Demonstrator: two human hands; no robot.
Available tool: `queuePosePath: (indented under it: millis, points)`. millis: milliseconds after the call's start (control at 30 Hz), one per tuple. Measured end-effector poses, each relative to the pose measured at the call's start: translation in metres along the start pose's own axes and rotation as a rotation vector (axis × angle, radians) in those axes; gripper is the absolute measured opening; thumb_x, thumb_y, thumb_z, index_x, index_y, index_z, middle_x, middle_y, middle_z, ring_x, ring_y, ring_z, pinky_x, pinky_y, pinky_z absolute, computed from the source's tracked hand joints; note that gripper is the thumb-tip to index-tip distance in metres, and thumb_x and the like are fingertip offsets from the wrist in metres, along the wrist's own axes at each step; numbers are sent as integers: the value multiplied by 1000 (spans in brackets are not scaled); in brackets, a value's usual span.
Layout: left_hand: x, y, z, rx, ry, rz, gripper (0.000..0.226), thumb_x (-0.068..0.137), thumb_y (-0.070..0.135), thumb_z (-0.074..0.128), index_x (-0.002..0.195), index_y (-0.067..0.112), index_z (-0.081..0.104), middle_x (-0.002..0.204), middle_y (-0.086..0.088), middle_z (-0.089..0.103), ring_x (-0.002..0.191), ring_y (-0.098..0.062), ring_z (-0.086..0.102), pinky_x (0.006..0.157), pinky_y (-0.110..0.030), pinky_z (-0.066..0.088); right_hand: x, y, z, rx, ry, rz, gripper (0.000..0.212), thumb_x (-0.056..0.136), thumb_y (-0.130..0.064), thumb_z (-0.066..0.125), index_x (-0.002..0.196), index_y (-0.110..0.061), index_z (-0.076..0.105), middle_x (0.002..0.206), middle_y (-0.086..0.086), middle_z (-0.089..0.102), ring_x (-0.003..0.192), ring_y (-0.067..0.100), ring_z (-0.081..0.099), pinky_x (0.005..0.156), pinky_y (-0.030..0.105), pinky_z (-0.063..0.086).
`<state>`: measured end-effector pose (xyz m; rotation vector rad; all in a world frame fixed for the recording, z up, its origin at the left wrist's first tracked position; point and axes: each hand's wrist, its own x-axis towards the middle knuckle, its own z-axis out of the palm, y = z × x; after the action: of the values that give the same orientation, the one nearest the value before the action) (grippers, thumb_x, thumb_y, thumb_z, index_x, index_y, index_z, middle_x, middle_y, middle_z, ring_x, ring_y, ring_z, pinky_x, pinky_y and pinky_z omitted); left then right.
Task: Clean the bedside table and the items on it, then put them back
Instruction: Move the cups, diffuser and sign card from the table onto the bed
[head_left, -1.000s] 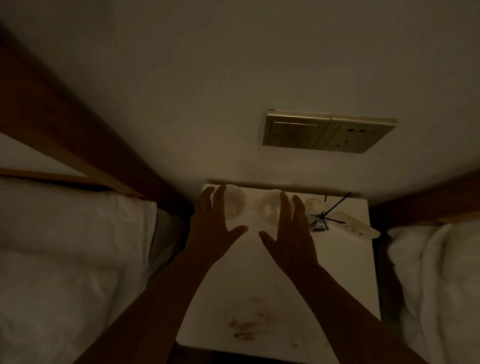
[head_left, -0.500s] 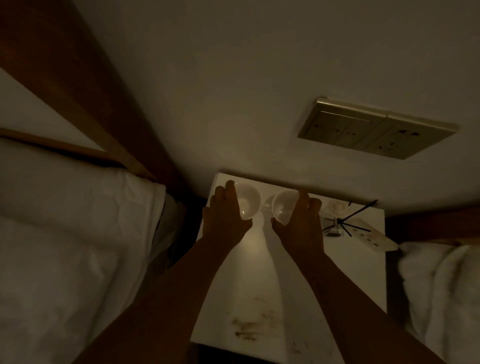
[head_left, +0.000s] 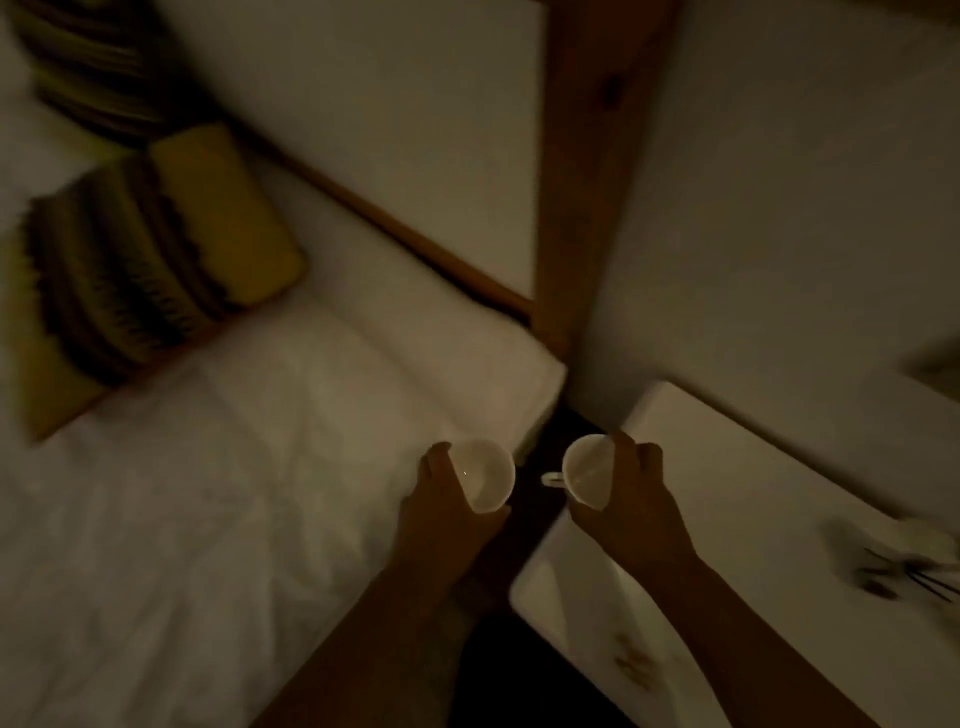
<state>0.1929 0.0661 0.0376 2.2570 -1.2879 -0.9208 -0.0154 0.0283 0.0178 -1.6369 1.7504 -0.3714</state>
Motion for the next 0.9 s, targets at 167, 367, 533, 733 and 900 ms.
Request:
queuePosePath:
  millis: [167, 367, 533, 733, 900]
  points:
    - [-28, -84, -97, 88, 152, -196, 101, 59, 60, 78, 137, 27, 23, 131, 5, 45, 113, -20, 54, 94, -47, 49, -9, -89, 62, 49, -192, -211, 100, 66, -36, 83, 145, -30, 21, 130, 2, 31, 103, 23, 56, 73, 30, 57]
    - [-72, -190, -177, -12, 349, -388, 106, 62, 47, 84, 144, 16, 24, 141, -6, 41, 120, -27, 52, 96, -49, 49, -40, -190, 141, -16, -359, -400, 103, 71, -43, 78, 148, -32, 12, 136, -2, 24, 111, 23, 54, 82, 29, 51]
    - [-92, -261, -218, -44, 387, -442, 102, 64, 39, 86, 142, 10, 26, 137, -9, 41, 118, -28, 51, 95, -50, 49, -71, -254, 218, -42, -407, -487, 102, 70, -40, 80, 145, -36, 11, 135, 0, 27, 110, 24, 57, 79, 27, 52]
    - [-83, -321, -248, -68, 404, -455, 104, 64, 35, 87, 143, 8, 26, 140, -11, 39, 122, -30, 49, 96, -50, 48, -84, -294, 286, -140, -470, -588, 105, 71, -36, 80, 148, -33, 9, 139, 1, 24, 114, 25, 55, 84, 29, 54]
    - [-63, -354, -255, -119, 406, -395, 104, 61, 31, 88, 142, 8, 26, 138, -11, 41, 118, -25, 50, 93, -38, 50, -76, -312, 328, -161, -447, -630, 106, 69, -33, 83, 148, -31, 12, 137, 2, 27, 111, 24, 57, 77, 23, 50]
